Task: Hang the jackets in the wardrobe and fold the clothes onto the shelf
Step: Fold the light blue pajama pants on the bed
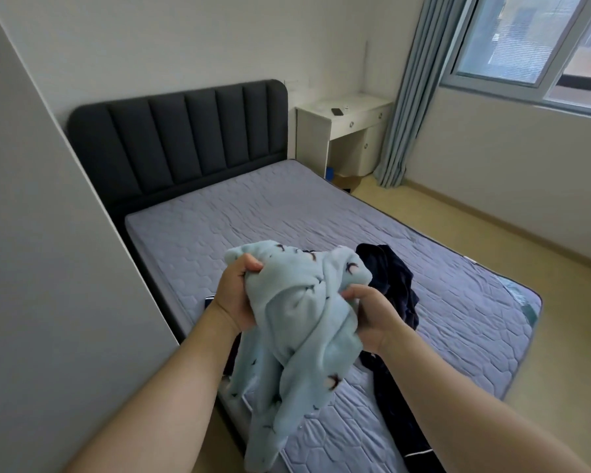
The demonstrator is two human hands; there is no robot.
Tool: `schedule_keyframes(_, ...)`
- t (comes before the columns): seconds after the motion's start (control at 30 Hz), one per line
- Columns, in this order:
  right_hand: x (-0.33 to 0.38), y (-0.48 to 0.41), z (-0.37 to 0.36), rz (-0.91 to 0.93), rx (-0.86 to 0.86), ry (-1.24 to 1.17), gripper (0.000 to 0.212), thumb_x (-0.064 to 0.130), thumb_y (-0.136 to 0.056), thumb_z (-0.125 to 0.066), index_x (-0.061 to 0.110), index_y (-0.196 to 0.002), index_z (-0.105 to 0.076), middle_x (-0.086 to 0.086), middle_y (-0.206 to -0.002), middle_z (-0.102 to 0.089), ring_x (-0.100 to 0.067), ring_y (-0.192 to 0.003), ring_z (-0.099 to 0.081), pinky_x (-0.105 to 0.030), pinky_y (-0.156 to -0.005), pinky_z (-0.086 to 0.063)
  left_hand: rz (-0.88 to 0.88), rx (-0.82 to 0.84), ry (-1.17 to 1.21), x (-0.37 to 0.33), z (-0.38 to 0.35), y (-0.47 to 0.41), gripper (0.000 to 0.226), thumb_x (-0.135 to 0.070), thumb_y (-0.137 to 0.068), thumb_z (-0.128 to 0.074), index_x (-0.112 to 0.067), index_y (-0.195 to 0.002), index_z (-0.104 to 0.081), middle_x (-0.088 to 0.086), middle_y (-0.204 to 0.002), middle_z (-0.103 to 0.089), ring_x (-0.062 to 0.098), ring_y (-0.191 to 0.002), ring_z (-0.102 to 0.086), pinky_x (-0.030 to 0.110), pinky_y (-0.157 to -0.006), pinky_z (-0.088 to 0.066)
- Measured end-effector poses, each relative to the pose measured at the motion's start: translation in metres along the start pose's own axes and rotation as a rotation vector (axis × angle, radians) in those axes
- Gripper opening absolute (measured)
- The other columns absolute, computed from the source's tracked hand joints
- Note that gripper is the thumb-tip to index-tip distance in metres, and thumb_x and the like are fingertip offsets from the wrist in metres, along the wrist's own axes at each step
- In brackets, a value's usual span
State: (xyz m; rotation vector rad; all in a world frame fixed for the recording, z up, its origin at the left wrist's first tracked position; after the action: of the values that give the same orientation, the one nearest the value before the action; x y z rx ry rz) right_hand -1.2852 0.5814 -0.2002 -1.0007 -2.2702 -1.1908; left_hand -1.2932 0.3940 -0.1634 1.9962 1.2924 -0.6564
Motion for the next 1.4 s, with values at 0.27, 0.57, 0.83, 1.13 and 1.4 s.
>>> schedule_keyframes(0.27,0.064,0.013,-0.05,0.304,0.238,0.095,0.055,-0.018,-0.056,-0.053,0.002,-0.104,-0.072,-0.02,-0.109,-0.069,-0.042,-0.105,-0.064,-0.054,-0.086,-0.055,0.337,-0.523,-0.584,0.04,0.067,0.0,0.051,-0.029,-0.075,-0.082,0.002,-0.113,-0.07,0.019,-0.104,-0.074,0.03,-0.093,-0.071,0.043,-0.085,-0.058)
schedule_keyframes(0.57,0.083,0.033,-0.071,0.203,0.421,0.244,0.056,0.04,-0.085,-0.072,0.004,-0.128,-0.065,-0.018,-0.123,-0.067,-0.031,-0.112,-0.065,-0.044,-0.096,-0.051,-0.249,0.067,-0.665,-0.016,-0.059,-0.031,0.042,-0.029,-0.096,-0.052,-0.012,-0.133,-0.058,0.016,-0.132,-0.06,0.026,-0.117,-0.062,0.023,-0.084,-0.054)
schedule_keyframes(0.83,0.147,0.07,-0.023,0.422,0.09,0.547,0.044,-0.012,-0.054,-0.061,0.002,-0.094,-0.07,-0.017,-0.094,-0.071,-0.034,-0.091,-0.068,-0.04,-0.076,-0.059,-0.351,-0.029,-1.061,-0.035,-0.099,-0.049,0.027,-0.01,-0.057,-0.061,-0.008,-0.083,-0.067,0.001,-0.073,-0.065,0.011,-0.067,-0.058,0.026,-0.058,-0.049)
schedule_keyframes(1.13,0.166,0.118,0.023,0.152,-0.07,1.553,0.044,0.046,-0.061,-0.087,0.045,-0.099,-0.065,0.013,-0.108,-0.066,-0.02,-0.11,-0.061,-0.05,-0.103,-0.047,-0.739,0.039,-1.502,-0.075,-0.207,-0.071,0.018,-0.002,-0.072,-0.068,-0.019,-0.076,-0.061,-0.006,-0.064,-0.06,0.008,-0.058,-0.054,0.025,-0.051,-0.045)
schedule_keyframes(1.4,0.163,0.106,0.015,0.418,-0.222,1.732,0.056,0.086,-0.065,-0.06,0.037,-0.093,-0.064,0.016,-0.1,-0.062,-0.006,-0.089,-0.058,-0.027,-0.073,-0.048,-0.77,-0.026,-1.518,-0.063,-0.253,-0.093,0.033,0.005,-0.069,-0.05,-0.017,-0.088,-0.064,-0.004,-0.073,-0.063,0.013,-0.071,-0.059,0.026,-0.059,-0.048)
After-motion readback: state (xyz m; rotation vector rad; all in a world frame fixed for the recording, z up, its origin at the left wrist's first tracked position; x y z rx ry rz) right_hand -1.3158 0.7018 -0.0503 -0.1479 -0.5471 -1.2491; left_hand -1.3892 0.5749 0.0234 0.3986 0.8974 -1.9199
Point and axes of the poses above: each hand's wrist, its own y-axis away from the middle knuckle, its own z-axis out of the back of the hand, x = y × z, the point moved 7 cm from there along -y, towards the middle knuckle
